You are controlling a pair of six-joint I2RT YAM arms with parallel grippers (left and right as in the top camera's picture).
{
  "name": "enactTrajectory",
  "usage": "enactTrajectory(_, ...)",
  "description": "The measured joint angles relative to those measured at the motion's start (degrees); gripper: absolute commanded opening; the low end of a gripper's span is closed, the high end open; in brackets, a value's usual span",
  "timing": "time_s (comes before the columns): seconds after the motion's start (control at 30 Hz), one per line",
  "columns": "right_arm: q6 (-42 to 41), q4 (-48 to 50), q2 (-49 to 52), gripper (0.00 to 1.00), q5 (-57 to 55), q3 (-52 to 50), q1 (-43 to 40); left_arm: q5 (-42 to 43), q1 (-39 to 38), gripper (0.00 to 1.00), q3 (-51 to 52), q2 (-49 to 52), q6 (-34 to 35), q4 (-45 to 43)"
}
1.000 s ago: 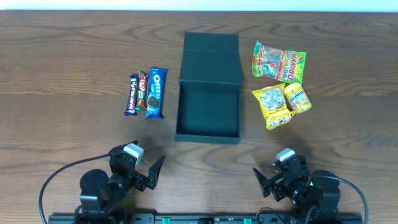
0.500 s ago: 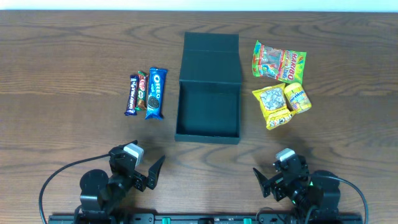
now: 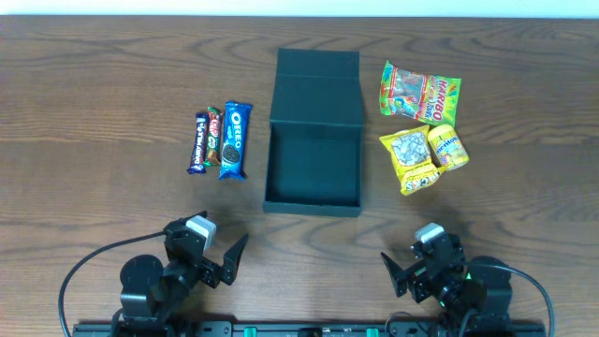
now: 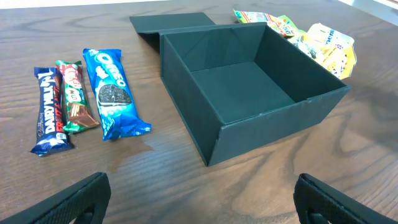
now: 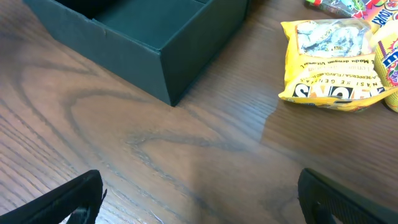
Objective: Pack container
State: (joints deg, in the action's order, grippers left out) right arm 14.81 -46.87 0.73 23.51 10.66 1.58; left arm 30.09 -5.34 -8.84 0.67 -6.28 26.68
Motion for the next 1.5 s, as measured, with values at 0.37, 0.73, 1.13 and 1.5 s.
enactTrajectory(0.37, 0.0, 0.0, 0.0, 0.99, 0.0, 0.0, 0.0, 0.0, 0.0, 0.95, 0.0, 0.0, 0.0, 0.0)
enactTrajectory(0.73, -9.5, 8.3, 0.0, 0.99, 5.6, -0.1, 0.0, 0.0, 0.0, 0.95, 0.0, 0.0, 0.0, 0.0)
enactTrajectory(1.13, -50.4, 28.0, 0.4, 0.99, 9.3, -0.3, 0.0, 0.0, 0.0, 0.95, 0.0, 0.0, 0.0, 0.0)
enactTrajectory(1.5, -42.9, 39.5, 57.4, 0.99, -7.4, 30.2, 0.0, 0.4, 0.0, 0.95, 0.0, -0.1, 0.0, -0.1)
